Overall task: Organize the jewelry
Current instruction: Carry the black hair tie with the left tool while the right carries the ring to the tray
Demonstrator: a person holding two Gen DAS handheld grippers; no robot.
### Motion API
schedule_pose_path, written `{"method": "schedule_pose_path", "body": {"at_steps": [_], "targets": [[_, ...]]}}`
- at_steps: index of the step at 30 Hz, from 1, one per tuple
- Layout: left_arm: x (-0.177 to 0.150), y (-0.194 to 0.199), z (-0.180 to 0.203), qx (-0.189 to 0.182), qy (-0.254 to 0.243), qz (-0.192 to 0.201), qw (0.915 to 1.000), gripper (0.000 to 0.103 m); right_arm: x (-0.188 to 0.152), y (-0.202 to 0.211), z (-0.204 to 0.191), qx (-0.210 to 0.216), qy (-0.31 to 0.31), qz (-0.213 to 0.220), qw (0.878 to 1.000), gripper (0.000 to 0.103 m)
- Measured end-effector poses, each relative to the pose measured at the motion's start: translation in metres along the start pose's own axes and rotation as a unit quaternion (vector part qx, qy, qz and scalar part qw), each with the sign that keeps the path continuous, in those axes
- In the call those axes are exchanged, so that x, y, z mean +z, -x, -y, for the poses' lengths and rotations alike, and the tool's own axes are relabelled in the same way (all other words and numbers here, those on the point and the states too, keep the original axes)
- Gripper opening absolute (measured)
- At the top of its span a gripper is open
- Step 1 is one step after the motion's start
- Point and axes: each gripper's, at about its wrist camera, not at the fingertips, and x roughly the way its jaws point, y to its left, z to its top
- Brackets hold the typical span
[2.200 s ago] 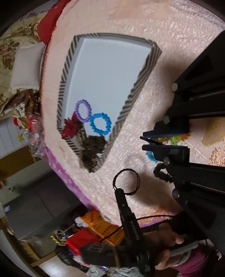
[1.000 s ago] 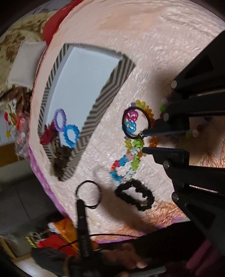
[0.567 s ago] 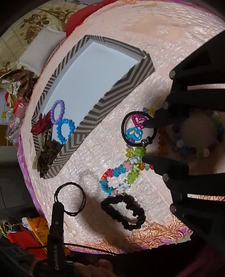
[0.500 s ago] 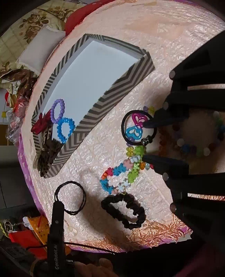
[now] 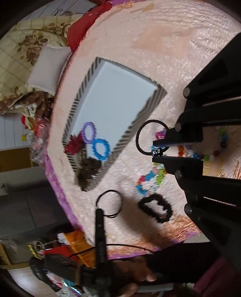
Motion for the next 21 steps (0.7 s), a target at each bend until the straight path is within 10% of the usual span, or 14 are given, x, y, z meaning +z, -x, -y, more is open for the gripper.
{"method": "schedule_pose_path", "body": {"at_steps": [21], "targets": [[0.075,-0.046,0.048,0.009,-0.052,0.012,0.9985,0.000,0.054,-0.034,0.059,-0.034,-0.079,0.009,0.996,0.010]]}}
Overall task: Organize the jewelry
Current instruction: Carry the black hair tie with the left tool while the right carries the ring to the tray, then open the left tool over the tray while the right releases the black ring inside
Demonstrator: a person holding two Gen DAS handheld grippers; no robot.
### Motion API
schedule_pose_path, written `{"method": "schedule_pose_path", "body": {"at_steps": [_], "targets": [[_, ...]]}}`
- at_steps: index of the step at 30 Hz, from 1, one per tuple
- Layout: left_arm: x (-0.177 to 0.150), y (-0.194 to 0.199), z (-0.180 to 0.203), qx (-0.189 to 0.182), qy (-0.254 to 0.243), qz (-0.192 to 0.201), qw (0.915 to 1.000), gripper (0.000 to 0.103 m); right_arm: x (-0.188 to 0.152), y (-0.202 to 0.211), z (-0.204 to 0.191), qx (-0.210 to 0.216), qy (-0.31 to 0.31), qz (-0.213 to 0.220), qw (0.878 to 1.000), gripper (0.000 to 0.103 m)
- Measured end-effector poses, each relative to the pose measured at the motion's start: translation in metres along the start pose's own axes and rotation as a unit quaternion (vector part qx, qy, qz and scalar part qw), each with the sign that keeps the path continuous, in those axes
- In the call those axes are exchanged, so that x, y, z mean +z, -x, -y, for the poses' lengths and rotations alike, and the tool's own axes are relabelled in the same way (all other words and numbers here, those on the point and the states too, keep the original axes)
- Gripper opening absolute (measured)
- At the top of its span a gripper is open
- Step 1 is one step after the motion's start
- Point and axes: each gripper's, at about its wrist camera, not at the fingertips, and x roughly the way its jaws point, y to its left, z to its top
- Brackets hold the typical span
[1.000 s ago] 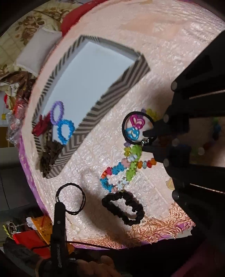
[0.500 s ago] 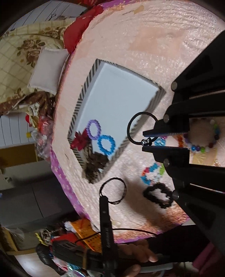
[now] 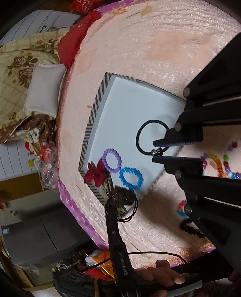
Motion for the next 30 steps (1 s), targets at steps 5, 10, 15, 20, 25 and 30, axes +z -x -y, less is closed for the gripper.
{"method": "schedule_pose_path", "body": {"at_steps": [5,10,15,20,25,30], "targets": [[0.021,-0.022,0.003,0.014,-0.017,-0.005,0.9997,0.000,0.018,-0.022,0.011,0.000,-0.007,-0.011,1.000,0.010],[0.049,-0.051,-0.002,0.004,-0.008,-0.019,0.9998,0.000,0.040,-0.051,0.019,-0.002,-0.013,-0.029,0.999,0.009],[0.078,-0.089,-0.013,-0.014,0.020,-0.039,0.9989,0.000,0.062,-0.081,0.023,0.001,-0.023,-0.046,0.999,0.009],[0.097,-0.120,-0.021,-0.007,0.034,-0.044,0.9984,0.000,0.078,-0.112,0.023,0.001,-0.030,-0.072,0.997,0.009],[0.103,-0.151,-0.037,0.015,0.057,-0.067,0.9960,0.000,0.087,-0.137,0.026,-0.008,-0.040,-0.085,0.996,0.009],[0.100,-0.162,-0.047,0.033,0.065,-0.076,0.9944,0.005,0.089,-0.153,0.025,-0.009,-0.046,-0.090,0.995,0.010]]}}
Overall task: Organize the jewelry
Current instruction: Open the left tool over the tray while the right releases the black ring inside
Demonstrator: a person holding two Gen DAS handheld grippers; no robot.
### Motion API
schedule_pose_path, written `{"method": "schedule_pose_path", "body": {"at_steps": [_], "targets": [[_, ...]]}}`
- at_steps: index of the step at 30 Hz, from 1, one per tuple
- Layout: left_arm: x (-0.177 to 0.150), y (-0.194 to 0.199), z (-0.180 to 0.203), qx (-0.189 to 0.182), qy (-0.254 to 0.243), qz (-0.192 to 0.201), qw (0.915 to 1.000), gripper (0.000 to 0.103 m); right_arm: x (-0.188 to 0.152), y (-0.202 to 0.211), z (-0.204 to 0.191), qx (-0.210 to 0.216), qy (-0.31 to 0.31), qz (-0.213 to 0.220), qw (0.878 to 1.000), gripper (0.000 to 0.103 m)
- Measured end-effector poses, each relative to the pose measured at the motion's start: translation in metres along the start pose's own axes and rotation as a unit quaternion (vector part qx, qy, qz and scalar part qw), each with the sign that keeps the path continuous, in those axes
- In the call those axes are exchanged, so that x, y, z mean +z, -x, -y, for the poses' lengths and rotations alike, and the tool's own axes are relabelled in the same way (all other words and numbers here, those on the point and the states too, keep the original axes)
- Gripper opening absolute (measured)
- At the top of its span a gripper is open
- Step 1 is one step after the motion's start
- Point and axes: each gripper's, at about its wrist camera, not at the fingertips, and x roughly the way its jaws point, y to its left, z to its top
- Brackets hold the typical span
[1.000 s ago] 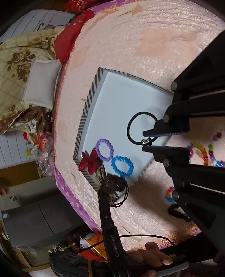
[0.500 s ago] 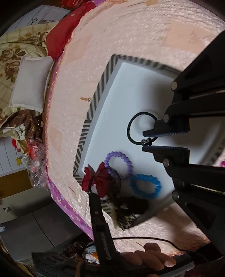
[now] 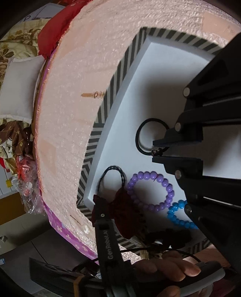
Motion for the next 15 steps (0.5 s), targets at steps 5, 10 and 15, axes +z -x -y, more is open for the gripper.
{"method": "schedule_pose_path", "body": {"at_steps": [5,10,15], "targets": [[-0.001,0.004,-0.005,-0.003,0.003,-0.004,1.0000,0.023,-0.001,0.001,0.006,0.007,-0.022,0.010,1.000,0.027],[-0.011,0.033,-0.007,0.017,-0.016,0.010,0.9997,0.025,-0.014,0.026,0.009,0.023,-0.031,0.027,0.999,0.032],[-0.036,0.071,-0.010,0.046,-0.047,0.031,0.9973,0.025,-0.040,0.071,0.013,0.058,-0.060,0.063,0.995,0.033]]}}
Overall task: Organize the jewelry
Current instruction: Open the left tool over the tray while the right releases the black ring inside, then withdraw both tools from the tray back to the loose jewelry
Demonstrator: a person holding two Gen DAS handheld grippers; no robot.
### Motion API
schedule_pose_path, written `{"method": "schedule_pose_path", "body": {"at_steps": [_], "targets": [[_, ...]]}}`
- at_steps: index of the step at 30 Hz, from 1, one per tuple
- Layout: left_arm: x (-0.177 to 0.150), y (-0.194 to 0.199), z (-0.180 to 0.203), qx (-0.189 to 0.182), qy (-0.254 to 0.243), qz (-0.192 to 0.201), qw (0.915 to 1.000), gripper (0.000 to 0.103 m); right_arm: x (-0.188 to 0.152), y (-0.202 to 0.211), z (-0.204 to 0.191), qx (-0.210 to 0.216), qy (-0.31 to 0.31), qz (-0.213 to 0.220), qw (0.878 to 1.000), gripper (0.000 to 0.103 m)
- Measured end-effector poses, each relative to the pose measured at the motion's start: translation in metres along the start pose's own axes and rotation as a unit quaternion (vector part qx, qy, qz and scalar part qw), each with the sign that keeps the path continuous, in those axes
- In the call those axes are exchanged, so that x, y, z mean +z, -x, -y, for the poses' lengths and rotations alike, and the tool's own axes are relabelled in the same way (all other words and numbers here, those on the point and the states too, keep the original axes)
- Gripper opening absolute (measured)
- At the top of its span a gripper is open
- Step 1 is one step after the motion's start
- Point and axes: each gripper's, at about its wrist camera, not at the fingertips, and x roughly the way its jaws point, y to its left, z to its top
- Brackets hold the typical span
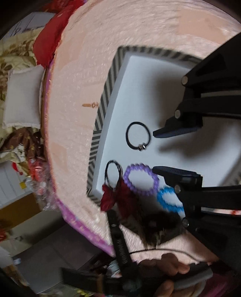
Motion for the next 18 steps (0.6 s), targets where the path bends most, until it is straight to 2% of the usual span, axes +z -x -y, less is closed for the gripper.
{"method": "schedule_pose_path", "body": {"at_steps": [3,11,18], "targets": [[-0.019,0.023,-0.003,0.013,-0.016,0.012,0.9997,0.025,-0.018,0.033,0.003,0.017,-0.029,0.027,0.999,0.042],[-0.075,0.073,-0.015,0.047,-0.027,0.041,0.9977,0.025,-0.067,0.081,0.000,0.021,-0.047,0.044,0.998,0.042],[-0.125,0.104,-0.018,0.045,-0.022,0.044,0.9978,0.025,-0.115,0.097,-0.019,0.014,-0.038,0.040,0.998,0.042]]}}
